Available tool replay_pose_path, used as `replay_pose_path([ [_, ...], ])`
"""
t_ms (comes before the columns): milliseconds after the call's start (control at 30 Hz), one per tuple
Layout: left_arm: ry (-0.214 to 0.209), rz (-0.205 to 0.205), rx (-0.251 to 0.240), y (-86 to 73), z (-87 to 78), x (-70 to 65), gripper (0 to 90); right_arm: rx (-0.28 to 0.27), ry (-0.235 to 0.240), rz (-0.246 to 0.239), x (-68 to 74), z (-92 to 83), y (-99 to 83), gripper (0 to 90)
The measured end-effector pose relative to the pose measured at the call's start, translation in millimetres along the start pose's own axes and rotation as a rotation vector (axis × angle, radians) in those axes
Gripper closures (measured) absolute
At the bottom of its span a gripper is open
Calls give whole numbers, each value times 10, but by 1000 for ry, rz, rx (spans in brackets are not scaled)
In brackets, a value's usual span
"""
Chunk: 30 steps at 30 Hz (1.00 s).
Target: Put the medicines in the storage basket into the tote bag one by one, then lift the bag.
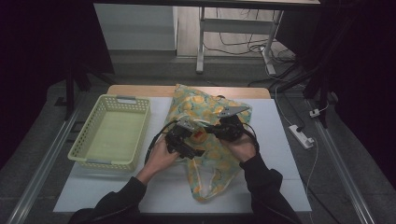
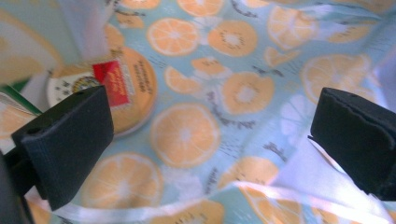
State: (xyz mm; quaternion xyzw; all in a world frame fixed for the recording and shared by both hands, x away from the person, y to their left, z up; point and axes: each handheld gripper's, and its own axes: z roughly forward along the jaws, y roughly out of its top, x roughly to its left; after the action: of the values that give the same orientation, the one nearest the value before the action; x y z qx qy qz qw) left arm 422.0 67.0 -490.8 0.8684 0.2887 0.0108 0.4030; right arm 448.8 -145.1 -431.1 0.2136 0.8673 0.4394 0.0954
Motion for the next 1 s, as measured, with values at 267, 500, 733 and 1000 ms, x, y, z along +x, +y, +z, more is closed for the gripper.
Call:
replay_pose_path([
  [267,-6,17,0,-121,-46,-107,0,3,3,0,3,9,-4,892],
  [500,-5,22,2,-196,-59,-204,0,5,5,0,8,12,-5,892],
  [733,12,43,22,-197,14,-262,0,6,5,0,7,11,-9,892],
  [1000,29,66,73,-185,199,-331,0,4,4,2,6,15,-6,892],
])
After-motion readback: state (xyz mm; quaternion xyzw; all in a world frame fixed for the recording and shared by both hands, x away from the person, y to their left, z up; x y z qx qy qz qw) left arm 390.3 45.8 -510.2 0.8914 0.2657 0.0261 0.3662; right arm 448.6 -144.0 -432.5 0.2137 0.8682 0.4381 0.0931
